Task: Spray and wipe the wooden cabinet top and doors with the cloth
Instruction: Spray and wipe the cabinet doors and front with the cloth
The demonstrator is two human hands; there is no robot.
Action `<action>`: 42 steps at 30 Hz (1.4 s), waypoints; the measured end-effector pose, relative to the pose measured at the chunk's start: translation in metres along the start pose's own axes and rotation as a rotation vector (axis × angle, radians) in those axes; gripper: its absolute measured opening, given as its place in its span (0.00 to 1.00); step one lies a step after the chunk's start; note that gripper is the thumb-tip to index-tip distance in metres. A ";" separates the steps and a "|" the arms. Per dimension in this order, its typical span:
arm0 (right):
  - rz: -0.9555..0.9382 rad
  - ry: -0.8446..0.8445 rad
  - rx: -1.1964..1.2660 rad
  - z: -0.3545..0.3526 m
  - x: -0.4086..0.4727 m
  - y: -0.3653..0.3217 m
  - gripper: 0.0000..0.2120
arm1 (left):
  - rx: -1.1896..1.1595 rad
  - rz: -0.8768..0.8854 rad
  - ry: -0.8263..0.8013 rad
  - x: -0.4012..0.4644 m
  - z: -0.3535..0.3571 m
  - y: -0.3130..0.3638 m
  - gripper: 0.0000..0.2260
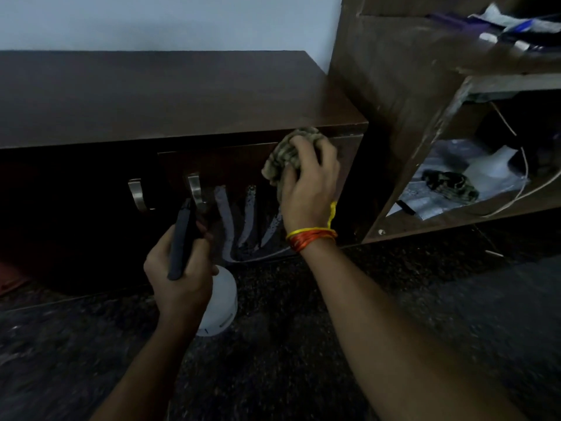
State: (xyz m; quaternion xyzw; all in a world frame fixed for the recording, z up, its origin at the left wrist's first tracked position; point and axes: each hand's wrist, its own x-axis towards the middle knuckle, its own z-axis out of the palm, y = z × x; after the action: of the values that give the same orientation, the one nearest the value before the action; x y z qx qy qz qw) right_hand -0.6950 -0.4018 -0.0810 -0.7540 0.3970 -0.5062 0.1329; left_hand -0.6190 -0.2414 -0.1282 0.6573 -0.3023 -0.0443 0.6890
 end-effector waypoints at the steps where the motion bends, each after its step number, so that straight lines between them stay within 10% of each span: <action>1: -0.019 -0.004 -0.003 -0.002 0.001 0.003 0.18 | -0.001 -0.003 -0.004 -0.001 0.001 0.000 0.05; 13: 0.275 0.248 0.123 -0.016 0.028 0.039 0.16 | -0.039 -0.004 -0.036 -0.005 0.003 0.001 0.05; 42: 0.296 0.178 0.059 0.002 -0.001 0.040 0.11 | -0.055 -0.023 -0.032 -0.005 -0.007 0.004 0.05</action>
State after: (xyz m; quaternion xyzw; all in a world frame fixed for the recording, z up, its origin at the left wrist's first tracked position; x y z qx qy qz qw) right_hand -0.7122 -0.4273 -0.1068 -0.6351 0.4989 -0.5575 0.1924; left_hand -0.6208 -0.2323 -0.1262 0.6409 -0.3044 -0.0711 0.7011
